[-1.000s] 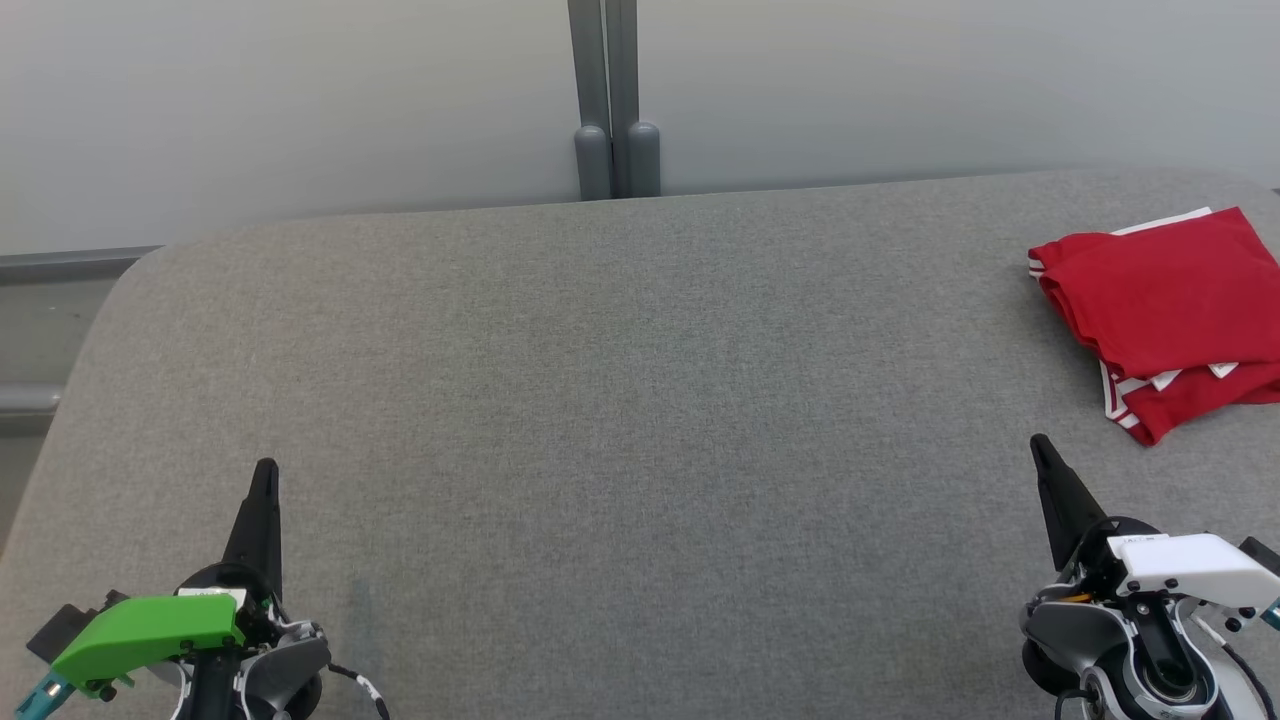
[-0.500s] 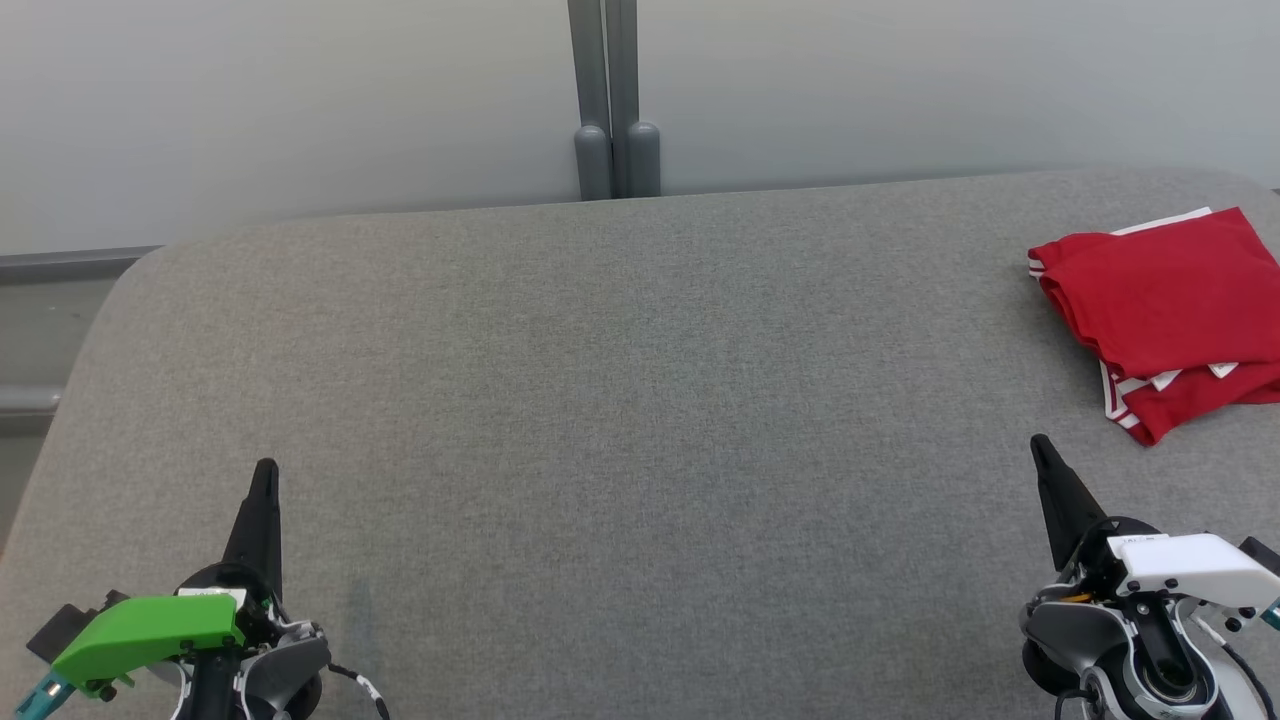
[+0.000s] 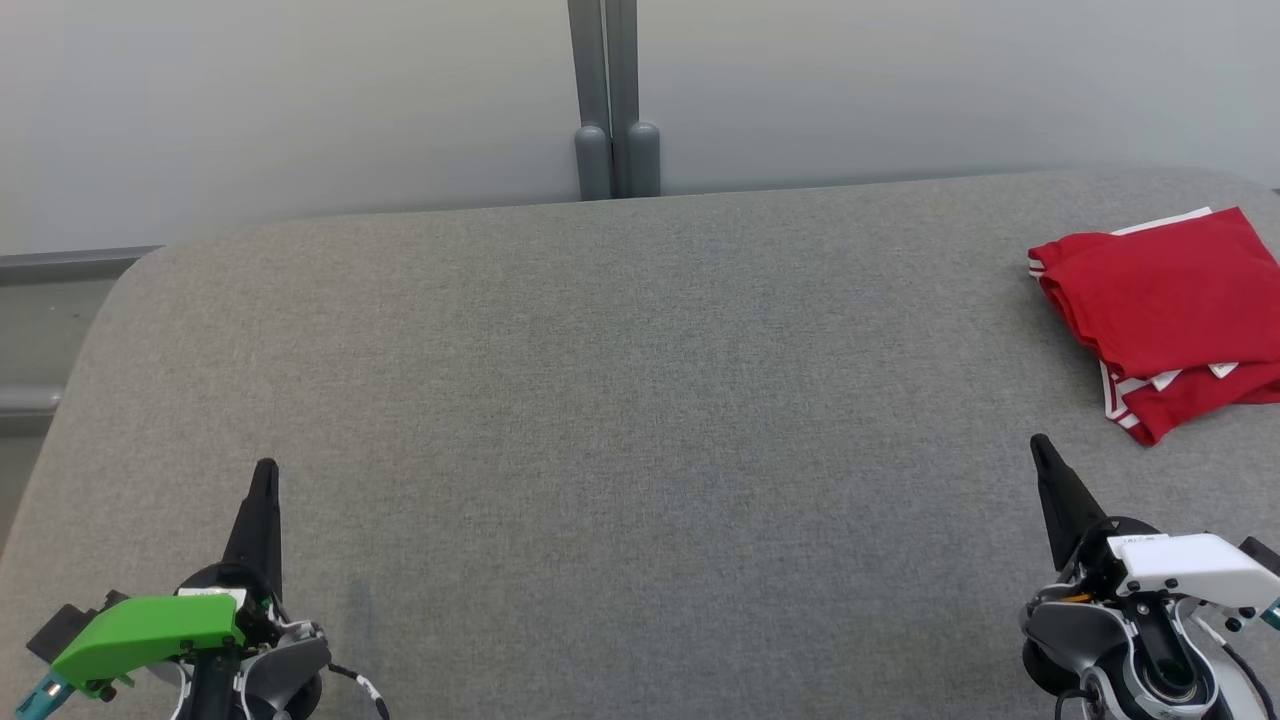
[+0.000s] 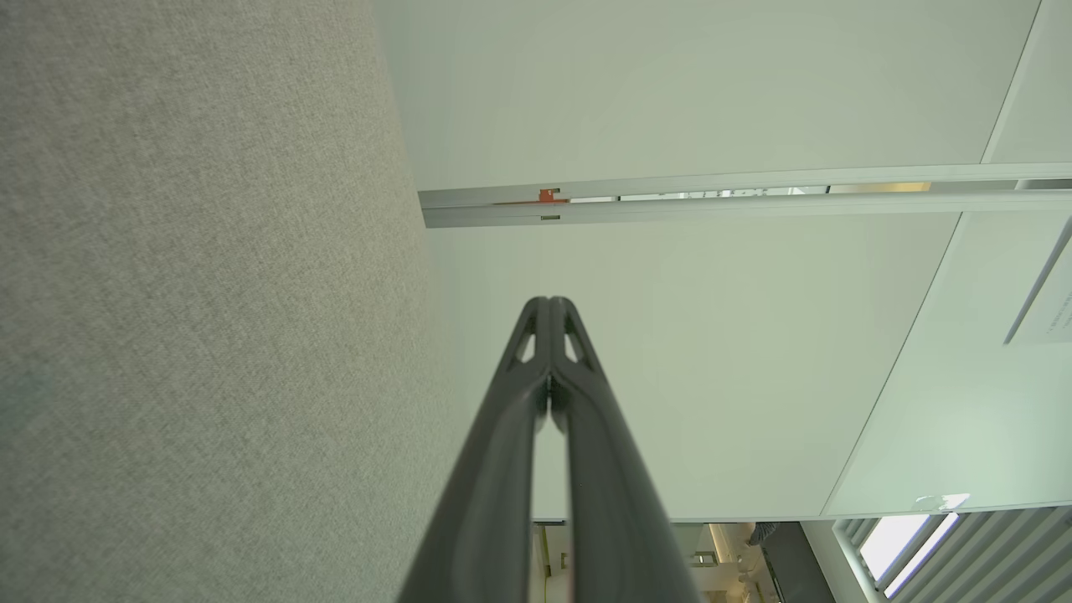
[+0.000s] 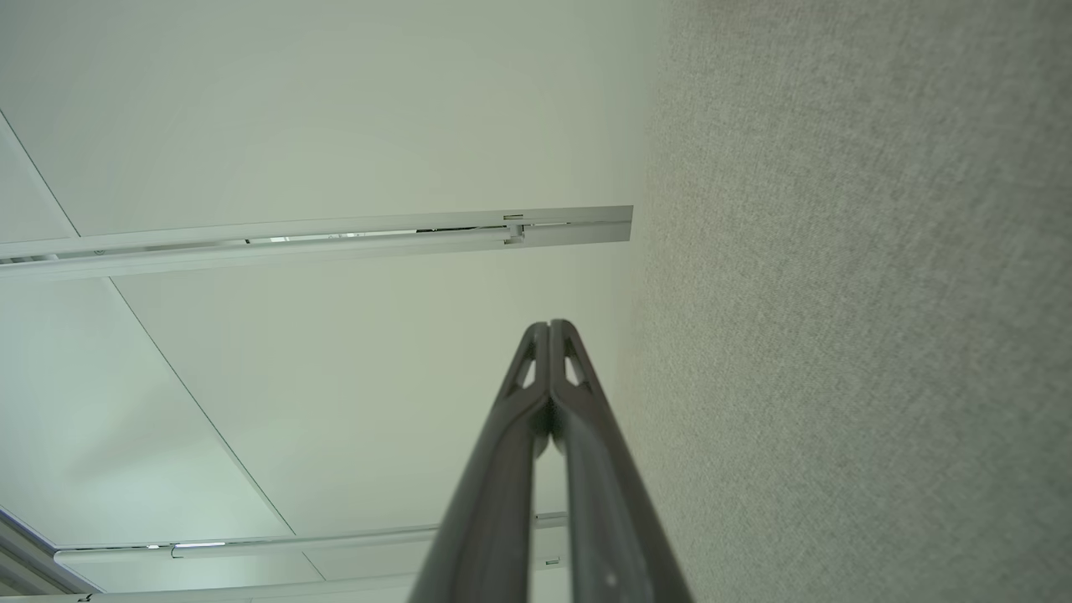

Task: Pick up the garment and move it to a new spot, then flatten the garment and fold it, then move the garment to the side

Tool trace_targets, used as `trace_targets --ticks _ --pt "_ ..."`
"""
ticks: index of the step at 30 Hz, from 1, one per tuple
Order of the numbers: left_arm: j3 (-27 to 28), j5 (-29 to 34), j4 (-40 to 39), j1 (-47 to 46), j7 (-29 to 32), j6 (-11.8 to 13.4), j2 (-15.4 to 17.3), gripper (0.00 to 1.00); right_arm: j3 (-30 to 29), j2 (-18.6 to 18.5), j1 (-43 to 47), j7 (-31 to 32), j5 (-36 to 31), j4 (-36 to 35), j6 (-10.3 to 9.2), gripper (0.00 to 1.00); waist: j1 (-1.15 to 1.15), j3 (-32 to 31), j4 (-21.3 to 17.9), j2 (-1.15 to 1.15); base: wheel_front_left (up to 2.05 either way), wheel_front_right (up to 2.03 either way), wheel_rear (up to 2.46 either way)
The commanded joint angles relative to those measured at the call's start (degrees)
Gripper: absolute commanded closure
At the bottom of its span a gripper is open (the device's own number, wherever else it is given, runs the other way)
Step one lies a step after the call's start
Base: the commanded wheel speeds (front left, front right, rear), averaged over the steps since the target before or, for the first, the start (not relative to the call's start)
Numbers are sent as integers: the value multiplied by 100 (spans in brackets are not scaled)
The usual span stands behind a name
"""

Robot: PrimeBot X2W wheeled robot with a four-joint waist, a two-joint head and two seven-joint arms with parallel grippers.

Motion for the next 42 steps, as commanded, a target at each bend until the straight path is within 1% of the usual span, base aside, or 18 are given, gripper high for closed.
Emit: trace_targets --ticks 1,42 --pt "13 -2 -10 -64 16 -31 19 100 -13 -1 -41 23 -25 -28 4 100 0 0 0 0 0 0 0" --pt "13 -2 -10 -64 16 -31 19 100 -14 0 -41 24 -27 -28 4 100 0 0 0 0 0 0 0"
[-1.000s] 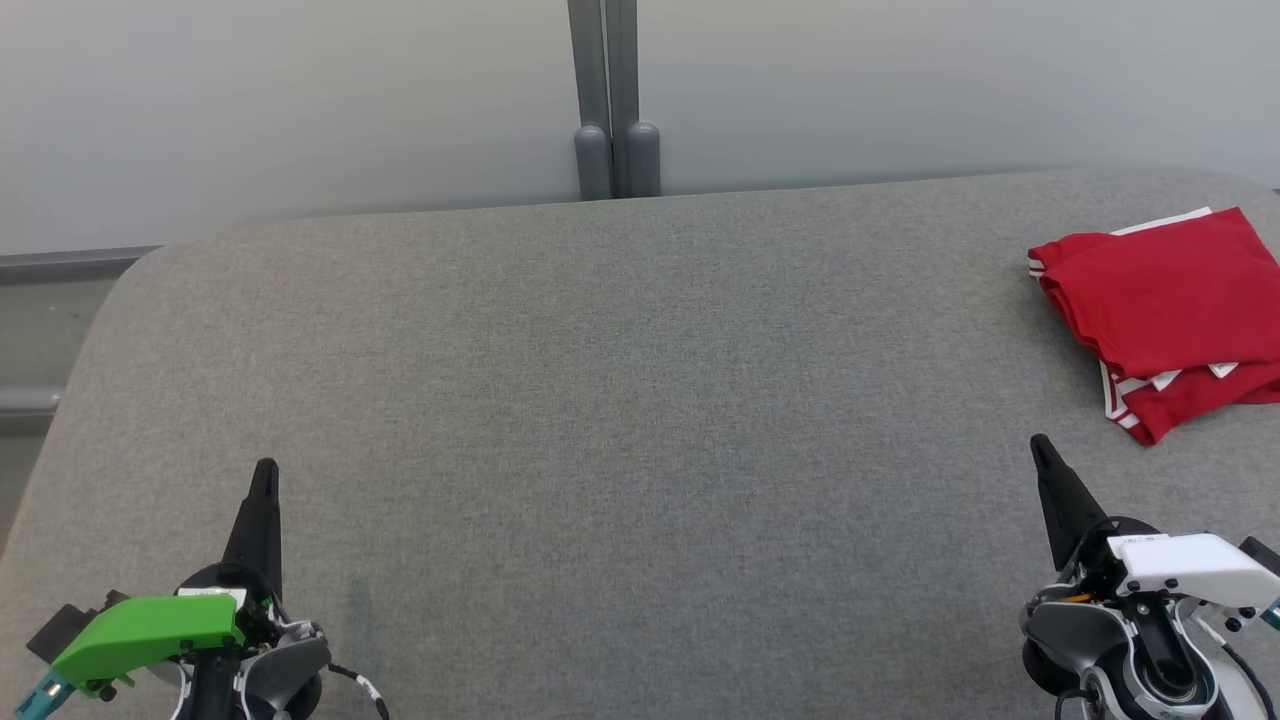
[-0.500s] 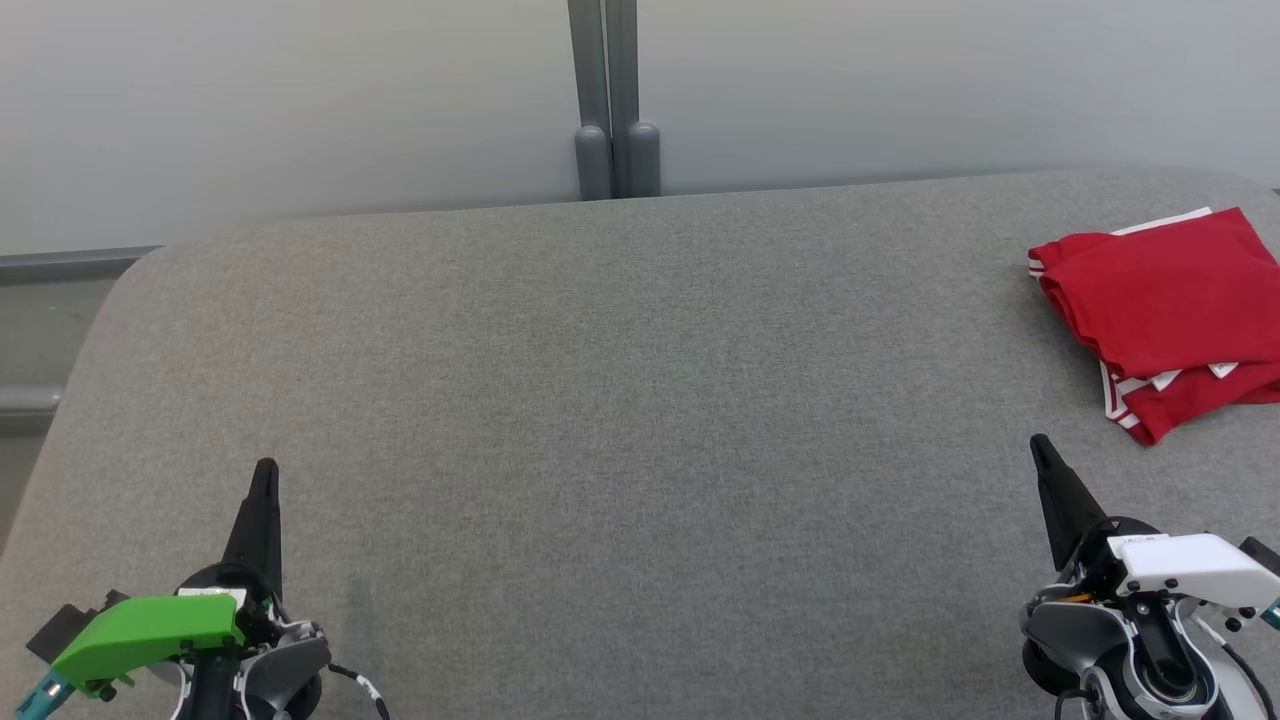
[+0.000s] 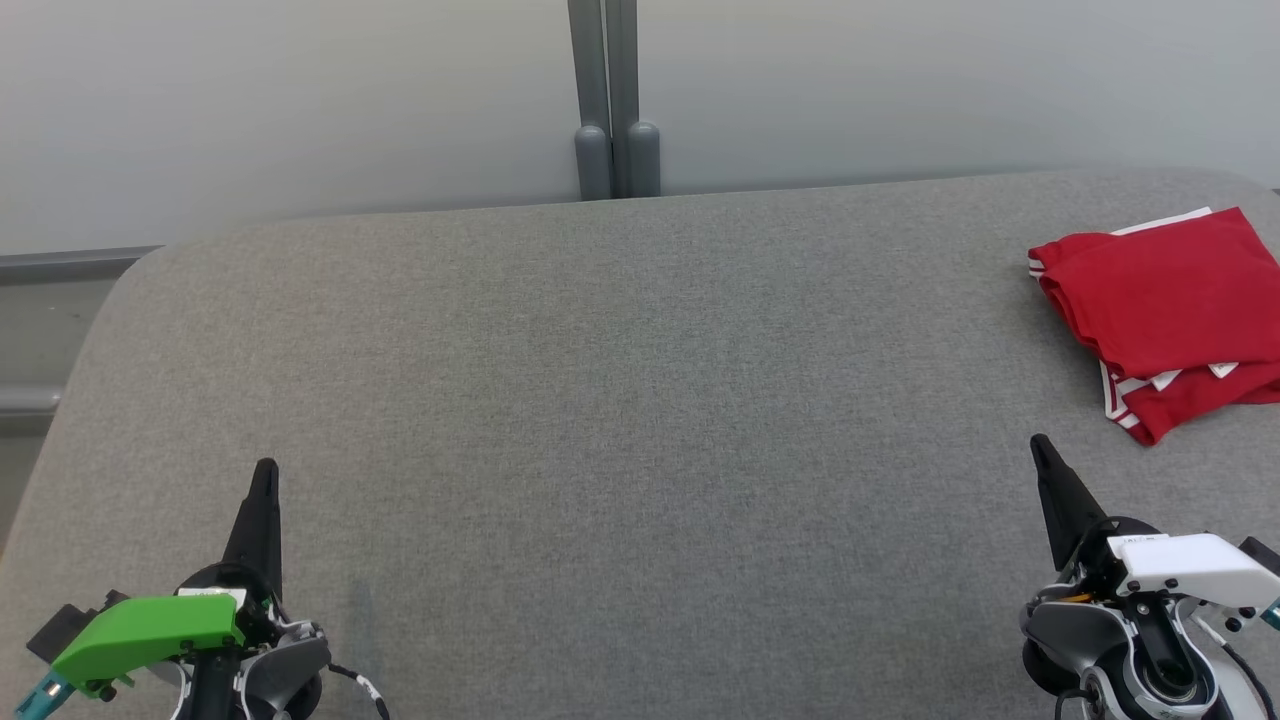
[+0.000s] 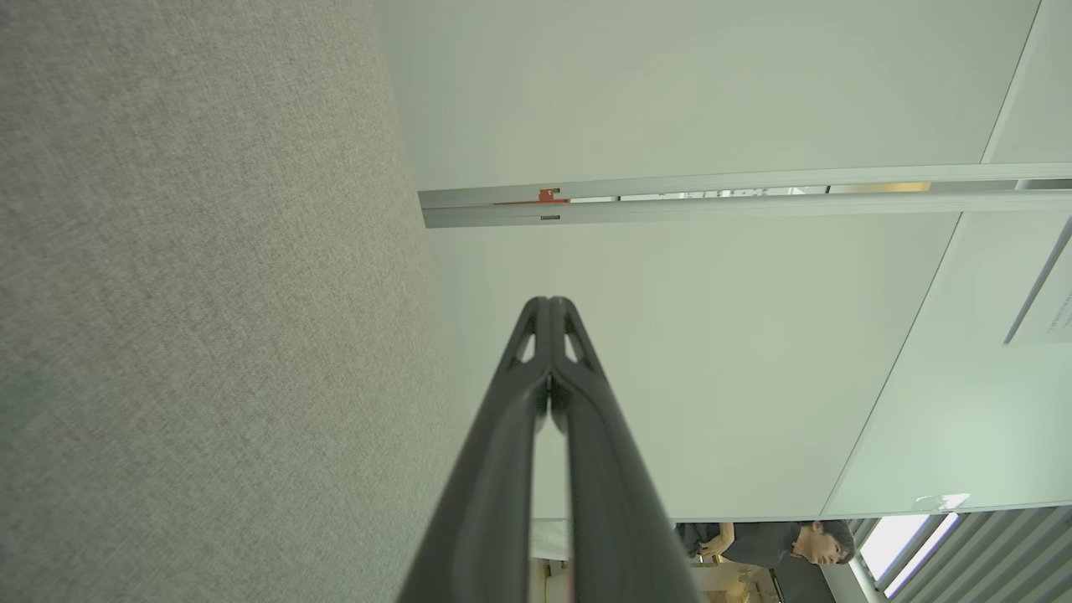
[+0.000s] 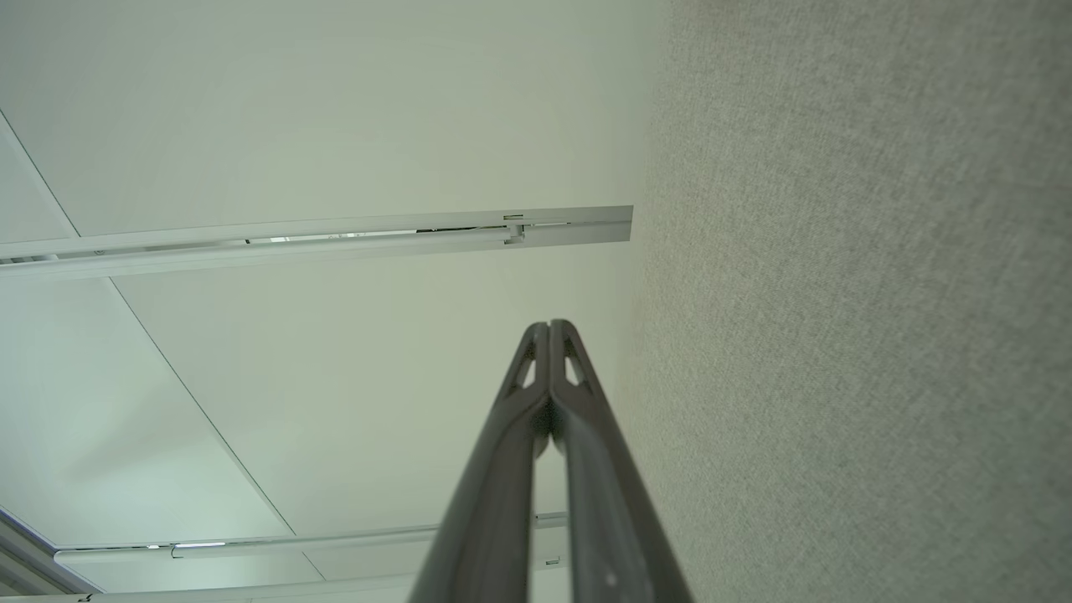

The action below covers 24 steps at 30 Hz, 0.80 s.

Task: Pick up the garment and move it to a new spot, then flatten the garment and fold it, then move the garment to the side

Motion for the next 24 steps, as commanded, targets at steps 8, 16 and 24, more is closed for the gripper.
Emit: trace_targets --ticks 8,16,24 --pt "13 -2 -10 -64 16 -31 19 100 -13 -1 -42 23 -28 -28 4 100 0 0 0 0 0 0 0" --pt "13 -2 -10 -64 16 -31 19 100 -13 -1 -42 24 -28 -28 4 100 0 0 0 0 0 0 0" --pt "13 -2 -10 -64 16 -31 19 100 -13 -1 -42 24 -28 -28 4 100 0 0 0 0 0 0 0"
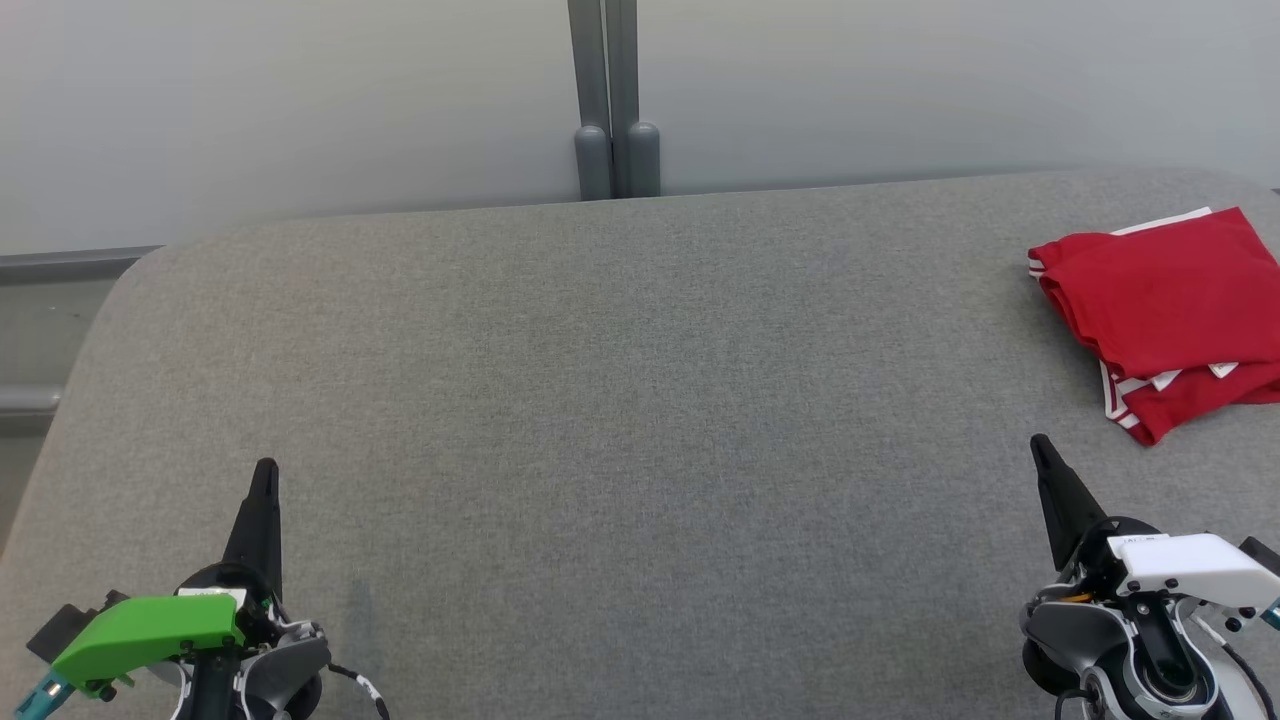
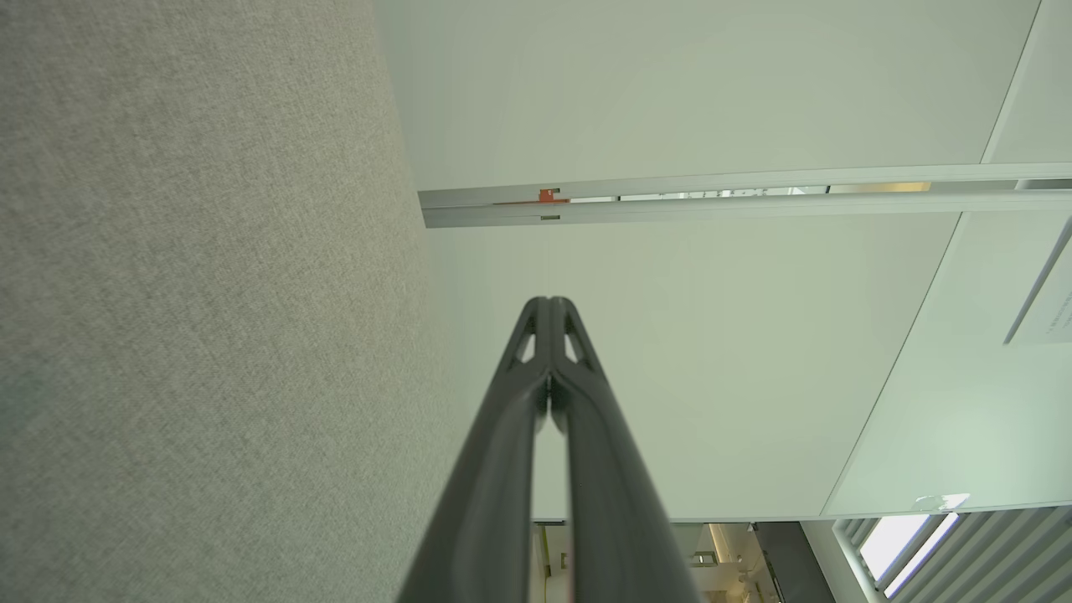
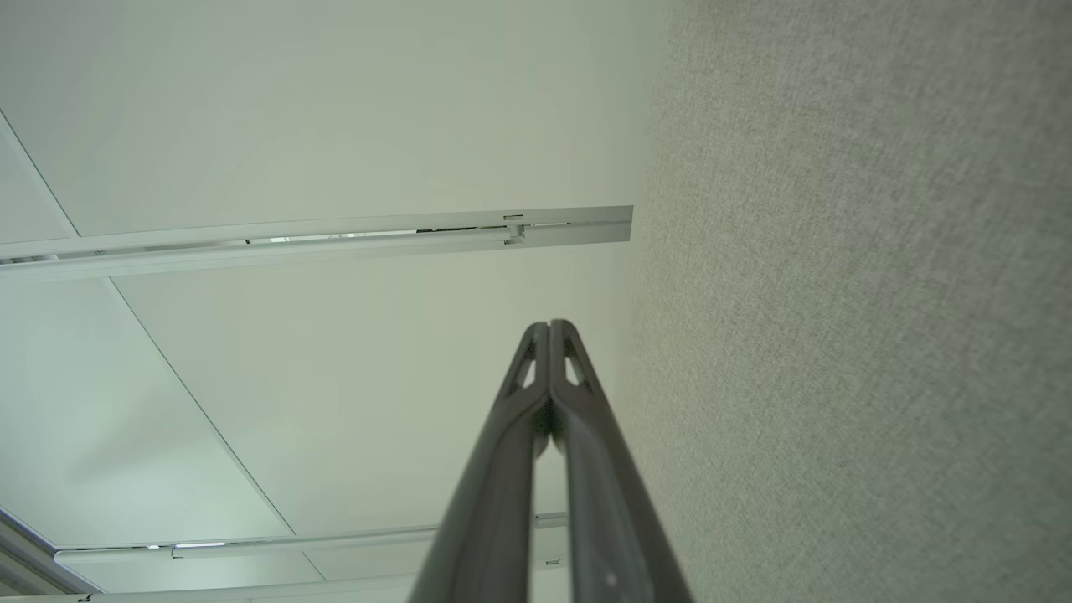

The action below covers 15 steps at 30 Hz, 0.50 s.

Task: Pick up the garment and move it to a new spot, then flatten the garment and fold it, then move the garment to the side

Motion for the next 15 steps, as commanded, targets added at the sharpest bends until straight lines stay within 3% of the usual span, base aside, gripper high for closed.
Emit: trace_targets --ticks 1,15 --pt "12 -2 -10 -64 16 -31 19 100 -12 0 -42 24 -27 -28 4 100 0 0 0 0 0 0 0" --pt "12 -2 -11 -64 16 -31 19 100 -13 0 -41 24 -28 -28 4 100 0 0 0 0 0 0 0"
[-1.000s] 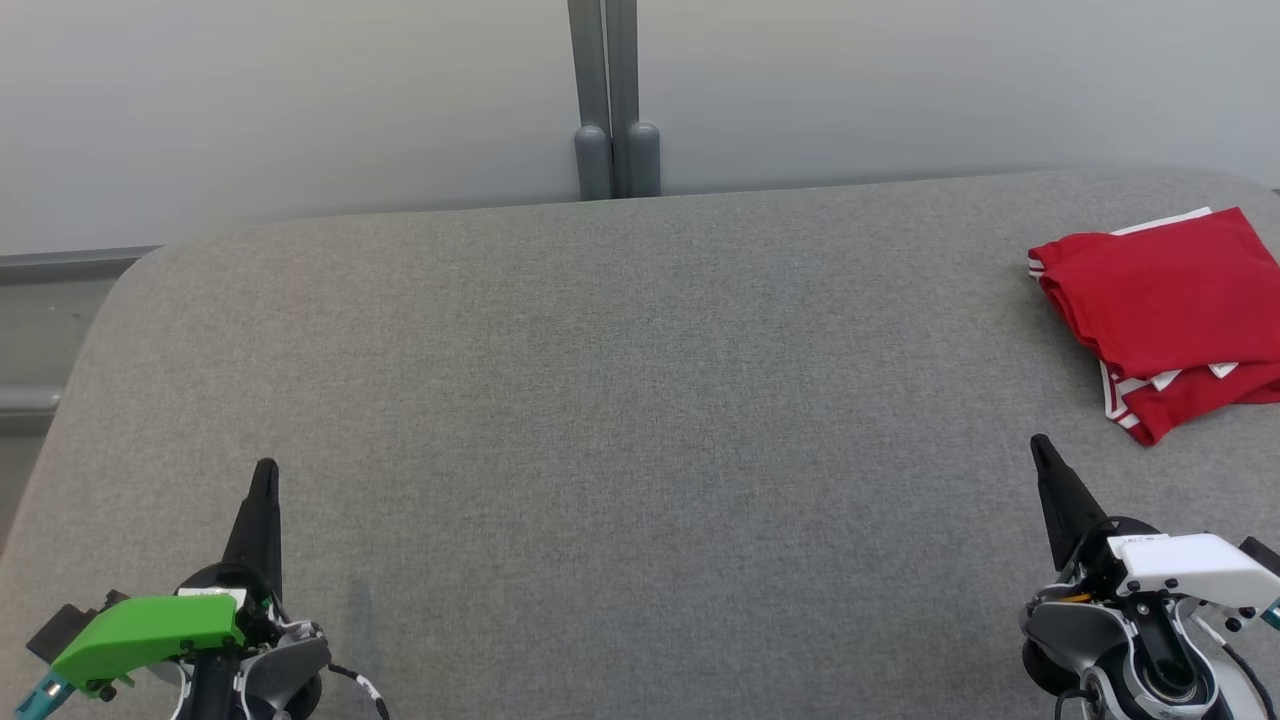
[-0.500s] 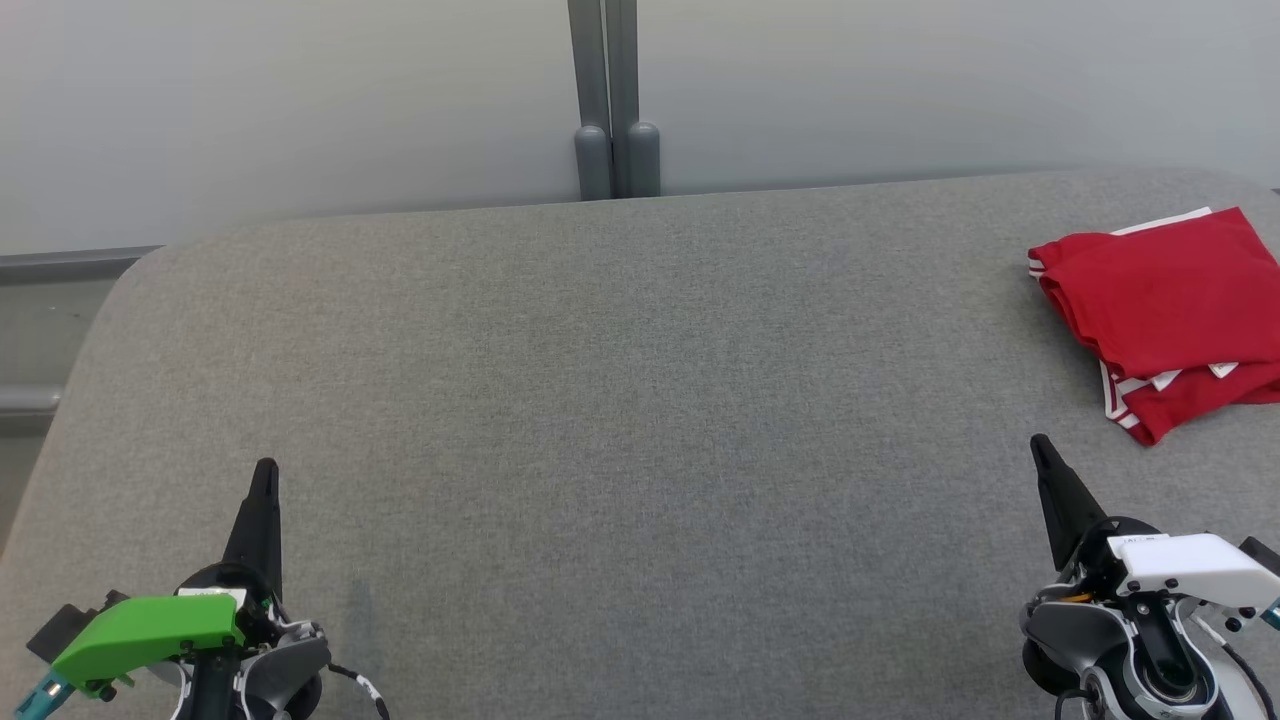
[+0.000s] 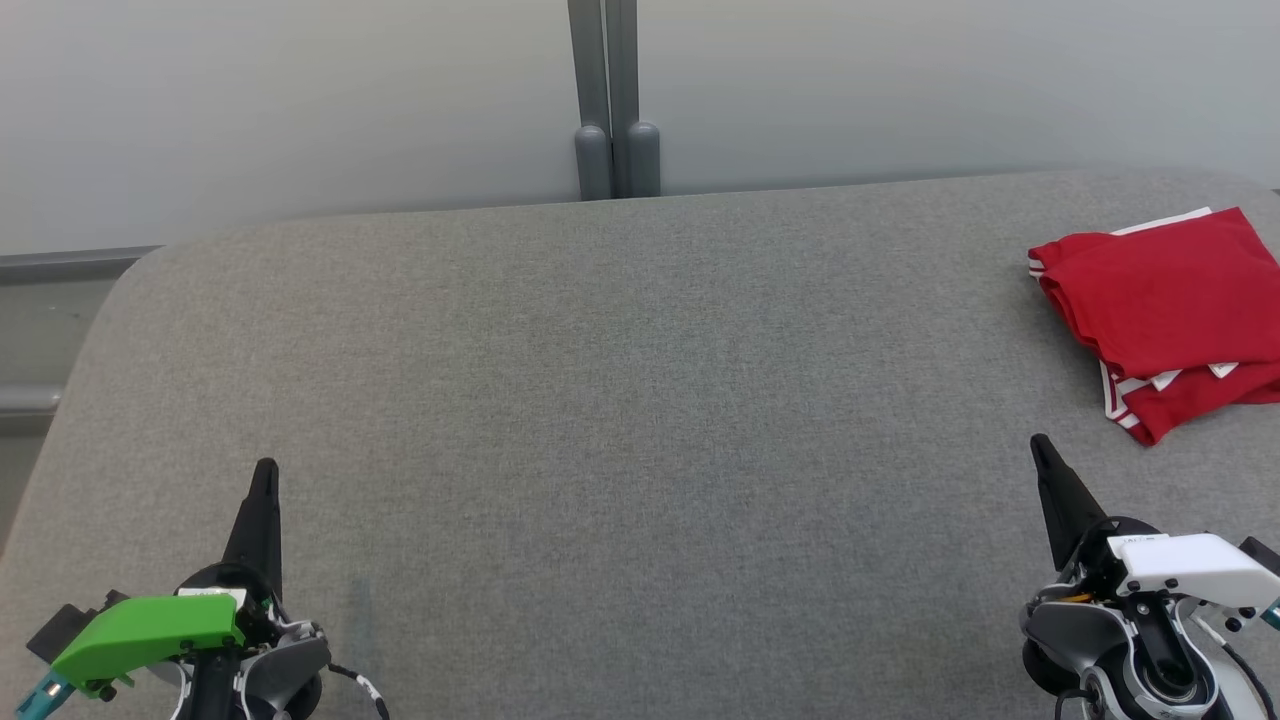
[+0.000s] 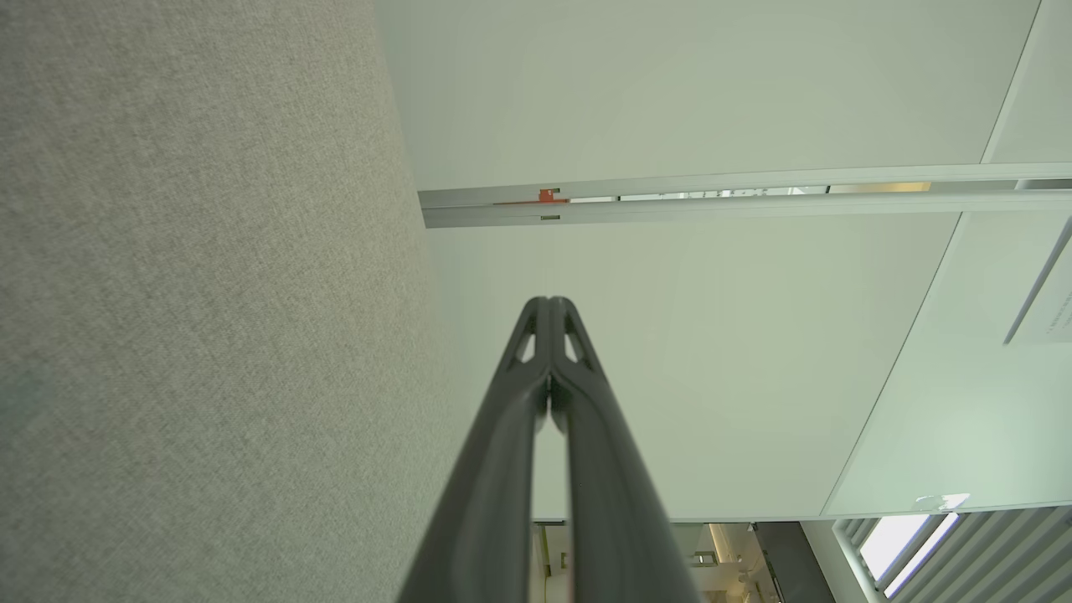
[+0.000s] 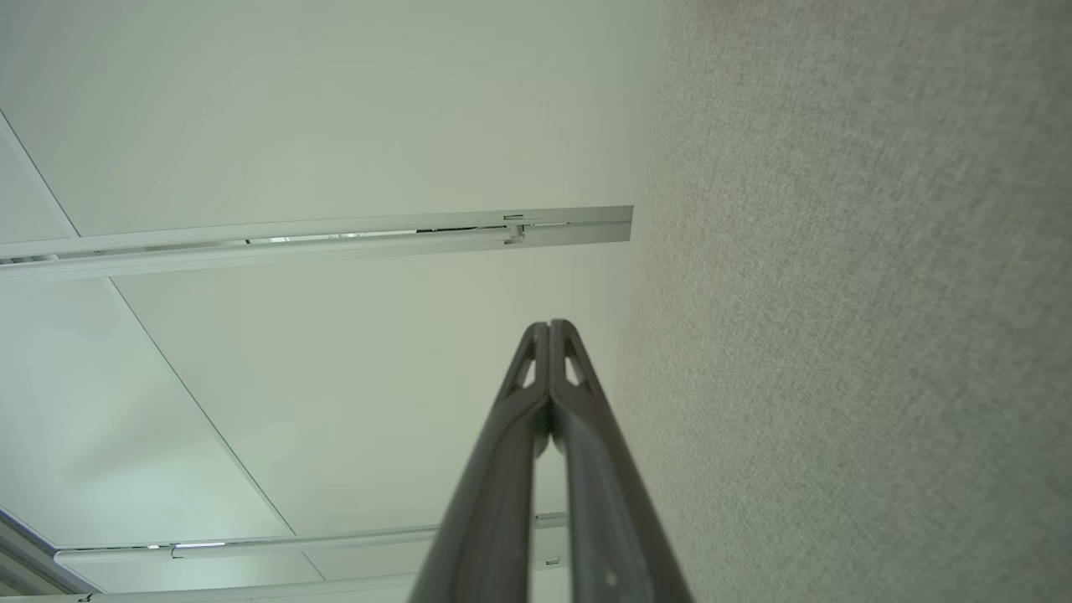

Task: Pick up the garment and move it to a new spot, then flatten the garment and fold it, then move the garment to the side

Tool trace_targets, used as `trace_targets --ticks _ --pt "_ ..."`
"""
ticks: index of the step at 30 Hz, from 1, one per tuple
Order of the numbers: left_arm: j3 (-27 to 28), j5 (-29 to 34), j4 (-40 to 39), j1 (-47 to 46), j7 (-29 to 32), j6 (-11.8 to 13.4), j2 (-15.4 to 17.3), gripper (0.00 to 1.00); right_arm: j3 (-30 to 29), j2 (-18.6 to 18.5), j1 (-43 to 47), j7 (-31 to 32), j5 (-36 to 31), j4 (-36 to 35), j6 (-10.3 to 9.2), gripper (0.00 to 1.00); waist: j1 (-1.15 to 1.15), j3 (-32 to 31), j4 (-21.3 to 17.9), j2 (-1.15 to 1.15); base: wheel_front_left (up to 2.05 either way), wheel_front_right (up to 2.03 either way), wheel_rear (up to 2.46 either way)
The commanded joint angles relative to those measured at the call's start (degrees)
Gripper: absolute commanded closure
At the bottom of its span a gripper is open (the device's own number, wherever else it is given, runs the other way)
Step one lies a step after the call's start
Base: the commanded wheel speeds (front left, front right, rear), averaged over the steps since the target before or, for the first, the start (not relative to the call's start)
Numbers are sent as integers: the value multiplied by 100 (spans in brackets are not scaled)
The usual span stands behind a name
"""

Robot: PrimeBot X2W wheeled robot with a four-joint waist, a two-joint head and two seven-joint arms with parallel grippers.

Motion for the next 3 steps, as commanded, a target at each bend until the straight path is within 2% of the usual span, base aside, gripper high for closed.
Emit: trace_targets --ticks 1,3 --pt "12 -2 -11 -64 16 -31 19 100 -12 0 -41 24 -28 -28 4 100 0 0 0 0 0 0 0" --pt "12 -2 -11 -64 16 -31 19 100 -12 0 -41 24 -28 -28 4 100 0 0 0 0 0 0 0"
